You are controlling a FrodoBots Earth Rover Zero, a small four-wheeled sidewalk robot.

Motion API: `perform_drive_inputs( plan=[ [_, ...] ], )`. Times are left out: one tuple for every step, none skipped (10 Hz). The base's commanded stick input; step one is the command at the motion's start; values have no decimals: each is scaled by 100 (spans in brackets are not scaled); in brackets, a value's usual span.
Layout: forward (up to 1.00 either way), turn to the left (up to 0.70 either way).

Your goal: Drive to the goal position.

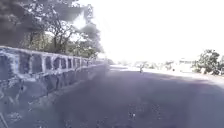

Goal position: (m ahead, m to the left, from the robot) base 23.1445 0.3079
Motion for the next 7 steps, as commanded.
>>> perform_drive_inputs(
  plan=[
    [100,0],
    [100,0],
    [100,0],
    [100,0],
    [100,0],
    [100,-10],
    [100,-21]
  ],
)
